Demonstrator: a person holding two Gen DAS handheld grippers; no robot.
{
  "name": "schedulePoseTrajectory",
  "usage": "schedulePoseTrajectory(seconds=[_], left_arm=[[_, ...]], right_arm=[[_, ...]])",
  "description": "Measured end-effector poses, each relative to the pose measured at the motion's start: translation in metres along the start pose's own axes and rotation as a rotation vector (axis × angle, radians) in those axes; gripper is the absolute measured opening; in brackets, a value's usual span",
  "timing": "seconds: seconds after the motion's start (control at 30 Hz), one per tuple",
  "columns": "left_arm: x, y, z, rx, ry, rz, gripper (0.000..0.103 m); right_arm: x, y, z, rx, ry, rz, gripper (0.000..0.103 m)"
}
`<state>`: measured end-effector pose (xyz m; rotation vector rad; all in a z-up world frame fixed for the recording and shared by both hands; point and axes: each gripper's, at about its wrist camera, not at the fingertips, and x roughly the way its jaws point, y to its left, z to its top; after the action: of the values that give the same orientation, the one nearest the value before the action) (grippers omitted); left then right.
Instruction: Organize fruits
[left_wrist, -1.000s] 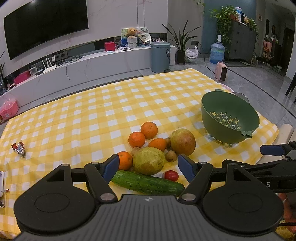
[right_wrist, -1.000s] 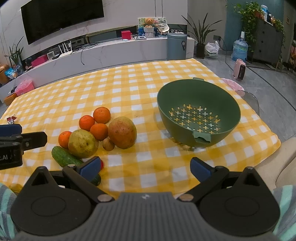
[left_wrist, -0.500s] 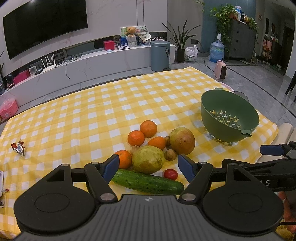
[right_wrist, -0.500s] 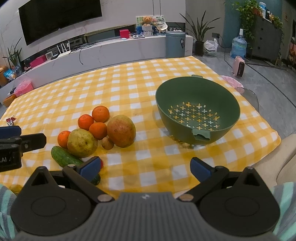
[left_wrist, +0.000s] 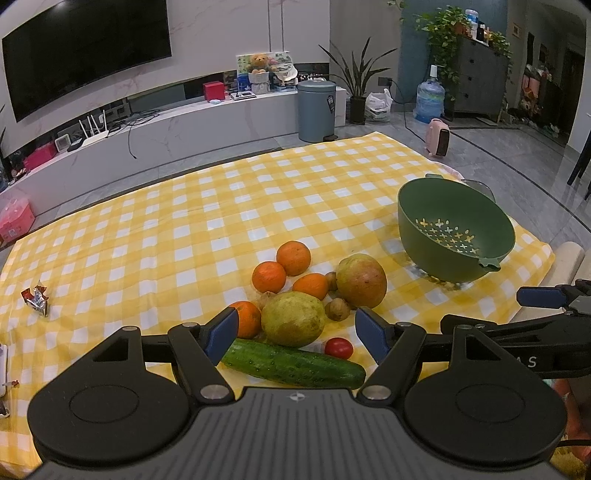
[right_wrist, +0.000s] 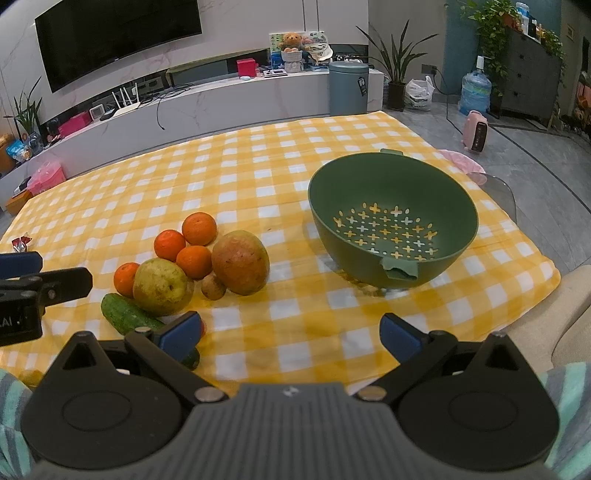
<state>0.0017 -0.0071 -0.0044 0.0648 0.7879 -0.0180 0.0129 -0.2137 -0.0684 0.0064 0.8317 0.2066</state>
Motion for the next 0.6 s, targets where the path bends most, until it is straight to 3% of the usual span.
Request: schedulePoseTrajectory(seconds=[0.17, 0.4, 0.6], left_arm=[[0.0009, -0.0008, 0.0018, 0.014, 0.009, 0.005, 0.085], [0.0003, 0.0004, 0.0018, -0.02, -0.064, -0.034, 0.085], [0.005, 0.005, 0.006, -0.006, 0.012, -0.077, 0.082]], right_arm=[[0.0002, -0.0001, 0.0002, 0.002, 0.001, -0.001, 0.099], [0.0014, -0.0004, 0.0012, -0.002, 0.008, -0.004, 0.099], [0.0028, -0.001, 0.0003, -0.014, -0.031, 0.04, 0.099]])
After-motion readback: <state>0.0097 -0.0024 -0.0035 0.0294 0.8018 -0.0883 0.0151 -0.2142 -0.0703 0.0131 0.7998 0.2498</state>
